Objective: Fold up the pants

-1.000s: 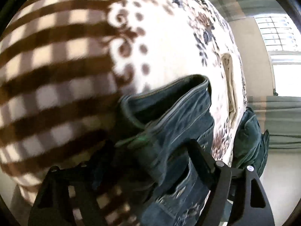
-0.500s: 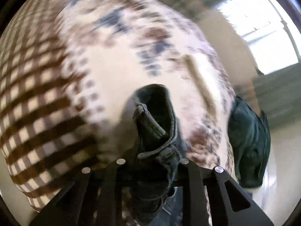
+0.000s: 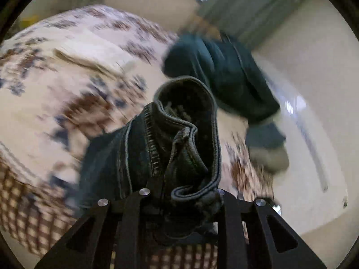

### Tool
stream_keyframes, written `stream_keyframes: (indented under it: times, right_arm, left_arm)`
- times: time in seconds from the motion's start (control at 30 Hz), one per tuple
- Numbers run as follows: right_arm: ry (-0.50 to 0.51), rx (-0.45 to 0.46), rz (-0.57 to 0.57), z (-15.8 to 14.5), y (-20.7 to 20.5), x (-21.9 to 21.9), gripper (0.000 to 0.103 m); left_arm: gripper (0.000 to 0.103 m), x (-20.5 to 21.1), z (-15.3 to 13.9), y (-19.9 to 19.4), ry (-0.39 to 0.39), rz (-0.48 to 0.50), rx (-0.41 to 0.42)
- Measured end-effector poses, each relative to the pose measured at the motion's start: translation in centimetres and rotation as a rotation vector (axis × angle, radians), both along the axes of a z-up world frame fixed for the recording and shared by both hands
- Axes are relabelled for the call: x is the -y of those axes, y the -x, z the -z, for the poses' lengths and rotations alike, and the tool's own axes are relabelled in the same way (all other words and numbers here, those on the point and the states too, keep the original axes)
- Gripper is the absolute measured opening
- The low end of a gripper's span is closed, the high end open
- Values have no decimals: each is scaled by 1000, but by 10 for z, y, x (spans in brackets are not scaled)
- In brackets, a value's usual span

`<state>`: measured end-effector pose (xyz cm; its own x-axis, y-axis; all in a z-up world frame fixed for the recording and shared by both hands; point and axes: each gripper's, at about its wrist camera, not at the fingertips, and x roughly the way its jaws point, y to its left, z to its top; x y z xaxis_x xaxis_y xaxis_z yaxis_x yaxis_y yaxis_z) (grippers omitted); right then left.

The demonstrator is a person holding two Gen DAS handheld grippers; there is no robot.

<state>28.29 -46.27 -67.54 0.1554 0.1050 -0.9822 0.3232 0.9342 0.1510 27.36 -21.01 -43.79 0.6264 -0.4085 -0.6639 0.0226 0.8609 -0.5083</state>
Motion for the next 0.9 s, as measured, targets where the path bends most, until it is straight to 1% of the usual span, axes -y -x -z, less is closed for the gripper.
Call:
stream_keyframes:
  times: [0.07, 0.1, 0.17, 0.23, 0.27, 0.37, 0.43, 0.47, 0.5, 0.53, 0.57, 0.6, 0.67, 0.73, 0.8, 0.83, 0.9]
  right_arm:
    - [43, -8, 24, 1, 2, 28, 100]
    - [53, -13, 40, 4, 2, 40, 100]
    - [53, -19, 71, 10, 6, 60, 100]
    - [48, -31, 102, 16, 10, 86, 100]
    - [42, -34, 112, 21, 4, 89, 100]
    - [-14, -35, 154, 31, -6, 101, 100]
    - [-83, -26, 185, 33, -8, 112, 100]
    - [-111, -19, 195, 33, -10, 116, 100]
    - [-148, -8, 205, 32, -12, 120, 100]
    - [-195, 4, 215, 30, -13, 123, 100]
    - [-248, 19, 225, 28, -15, 125, 100]
    - [-302, 37, 228, 25, -18, 125, 100]
    - [-379, 64, 208, 19, -25, 119, 100]
    - [-421, 78, 153, 15, -37, 105, 100]
    - [-457, 69, 102, 18, -47, 91, 100]
    - [-474, 47, 73, 25, -55, 80, 100]
    - [-476, 11, 34, 40, -62, 62, 100]
  left_arm:
    - [17, 39, 26, -10, -30, 62, -52]
    - [17, 51, 36, -13, -29, 78, -75]
    - [17, 77, 63, -24, -41, 125, -147]
    - [17, 96, 82, -31, -48, 157, -215]
    - [18, 103, 93, -34, -58, 163, -260]
    - [20, 113, 109, -41, -87, 176, -373]
    - [22, 114, 106, -41, -87, 190, -397]
    - [28, 114, 101, -42, -102, 201, -403]
    - [43, 114, 96, -44, -118, 210, -409]
    - [53, 111, 93, -45, -120, 215, -423]
    - [75, 109, 88, -43, -104, 217, -425]
    - [87, 104, 83, -41, -89, 217, -422]
    - [88, 94, 72, -36, -87, 202, -415]
    - [89, 76, 62, -33, -98, 166, -414]
    - [89, 53, 60, -30, -119, 115, -418]
    - [89, 36, 61, -28, -148, 70, -422]
    - [89, 10, 65, -26, -220, 0, -435]
